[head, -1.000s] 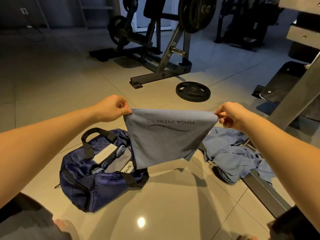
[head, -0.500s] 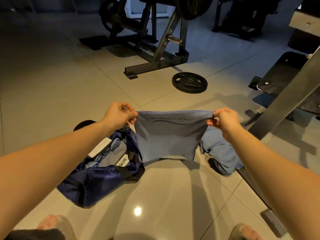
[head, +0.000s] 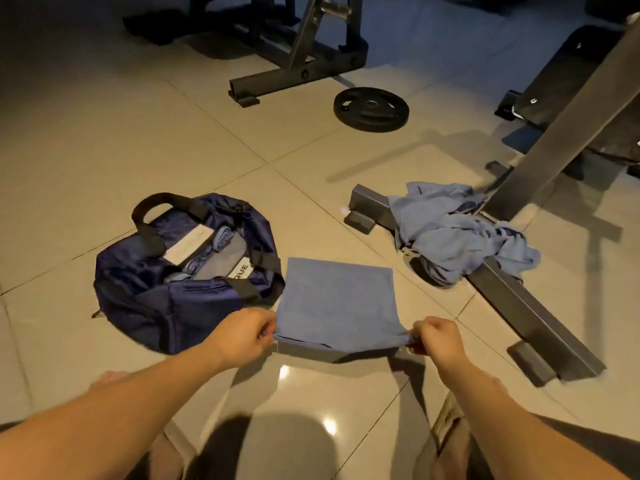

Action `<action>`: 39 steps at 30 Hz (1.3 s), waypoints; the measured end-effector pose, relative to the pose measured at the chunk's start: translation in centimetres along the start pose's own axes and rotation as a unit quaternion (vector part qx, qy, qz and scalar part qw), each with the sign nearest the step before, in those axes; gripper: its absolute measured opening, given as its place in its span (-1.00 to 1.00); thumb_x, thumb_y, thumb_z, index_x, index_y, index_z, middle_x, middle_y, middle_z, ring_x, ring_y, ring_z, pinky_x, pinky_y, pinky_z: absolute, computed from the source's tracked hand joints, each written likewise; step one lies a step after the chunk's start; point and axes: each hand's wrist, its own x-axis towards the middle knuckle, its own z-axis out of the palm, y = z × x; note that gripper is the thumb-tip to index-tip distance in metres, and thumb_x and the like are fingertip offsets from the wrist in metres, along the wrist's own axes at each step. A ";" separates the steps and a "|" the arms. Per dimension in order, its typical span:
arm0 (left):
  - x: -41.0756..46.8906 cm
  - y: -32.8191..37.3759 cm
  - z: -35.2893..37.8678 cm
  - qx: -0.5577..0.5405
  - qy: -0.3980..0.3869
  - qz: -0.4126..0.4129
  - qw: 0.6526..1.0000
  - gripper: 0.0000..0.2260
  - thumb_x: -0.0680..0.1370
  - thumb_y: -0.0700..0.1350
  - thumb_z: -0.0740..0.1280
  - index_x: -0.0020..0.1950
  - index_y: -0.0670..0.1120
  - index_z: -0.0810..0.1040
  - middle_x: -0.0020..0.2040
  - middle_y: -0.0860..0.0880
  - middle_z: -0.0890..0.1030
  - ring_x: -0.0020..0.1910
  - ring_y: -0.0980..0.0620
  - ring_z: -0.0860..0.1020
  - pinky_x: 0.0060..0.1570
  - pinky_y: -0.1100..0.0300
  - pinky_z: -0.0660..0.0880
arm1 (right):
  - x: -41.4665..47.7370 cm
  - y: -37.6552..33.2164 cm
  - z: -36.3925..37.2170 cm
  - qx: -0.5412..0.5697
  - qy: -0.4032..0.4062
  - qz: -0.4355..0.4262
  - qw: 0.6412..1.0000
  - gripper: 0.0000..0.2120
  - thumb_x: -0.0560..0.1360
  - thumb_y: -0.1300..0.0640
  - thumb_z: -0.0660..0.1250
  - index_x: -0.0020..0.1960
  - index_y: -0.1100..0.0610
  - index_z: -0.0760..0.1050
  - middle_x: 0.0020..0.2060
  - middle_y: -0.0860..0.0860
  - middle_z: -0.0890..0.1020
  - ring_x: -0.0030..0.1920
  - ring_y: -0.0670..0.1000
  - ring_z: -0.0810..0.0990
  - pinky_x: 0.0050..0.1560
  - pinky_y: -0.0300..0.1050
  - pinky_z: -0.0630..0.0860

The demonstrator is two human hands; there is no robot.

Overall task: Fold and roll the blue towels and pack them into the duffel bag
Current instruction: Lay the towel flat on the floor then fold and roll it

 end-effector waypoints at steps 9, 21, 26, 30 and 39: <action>-2.8 -1.3 8.3 0.031 -0.159 -0.039 0.986 -0.86 0.41 -0.05 0.46 -0.28 0.03 0.52 -0.14 0.12 0.50 -0.16 0.07 0.53 -0.13 0.17 0.53 | -4.0 7.6 -1.1 -0.156 -0.113 0.042 0.980 -0.79 0.48 0.35 0.28 -0.33 0.25 0.45 -0.47 0.18 0.58 -0.54 0.07 0.52 -0.49 -0.18 0.46; -4.1 -1.1 11.6 0.061 -0.136 -0.056 0.987 -0.83 0.44 -0.13 0.40 -0.26 0.05 0.44 -0.10 0.10 0.52 -0.15 0.05 0.51 -0.24 0.32 0.42 | -3.8 12.4 -1.1 -0.293 -0.131 -0.018 0.947 -0.76 0.47 0.32 0.34 -0.31 0.07 0.54 -0.29 0.00 0.61 -0.20 0.05 0.55 -0.27 -0.21 0.43; -4.6 -1.4 12.3 0.062 -0.137 -0.047 0.987 -0.80 0.46 -0.10 0.43 -0.25 0.11 0.45 -0.09 0.15 0.51 -0.12 0.06 0.53 -0.12 0.32 0.51 | -3.9 13.5 -1.4 -0.313 -0.136 -0.031 0.939 -0.76 0.49 0.32 0.31 -0.30 0.08 0.54 -0.28 0.01 0.62 -0.18 0.05 0.56 -0.24 -0.21 0.45; -5.4 -1.1 13.1 0.085 -0.174 -0.044 0.980 -0.87 0.52 -0.04 0.41 -0.12 0.17 0.50 -0.13 0.11 0.55 -0.12 0.05 0.56 -0.01 0.22 0.60 | -3.9 13.8 -1.6 -0.345 -0.150 -0.042 0.925 -0.76 0.48 0.31 0.31 -0.32 0.07 0.51 -0.32 -0.02 0.59 -0.24 -0.02 0.52 -0.28 -0.24 0.40; -2.9 -0.3 8.7 -0.067 -0.266 -0.067 0.959 -0.79 0.41 -0.18 0.53 -0.33 0.05 0.58 -0.20 0.02 0.63 -0.16 0.05 0.60 -0.04 0.17 0.59 | -3.3 11.9 -2.3 -0.296 -0.157 -0.031 0.942 -0.76 0.49 0.41 0.17 -0.22 0.14 0.48 -0.33 0.02 0.58 -0.27 0.06 0.53 -0.31 -0.17 0.44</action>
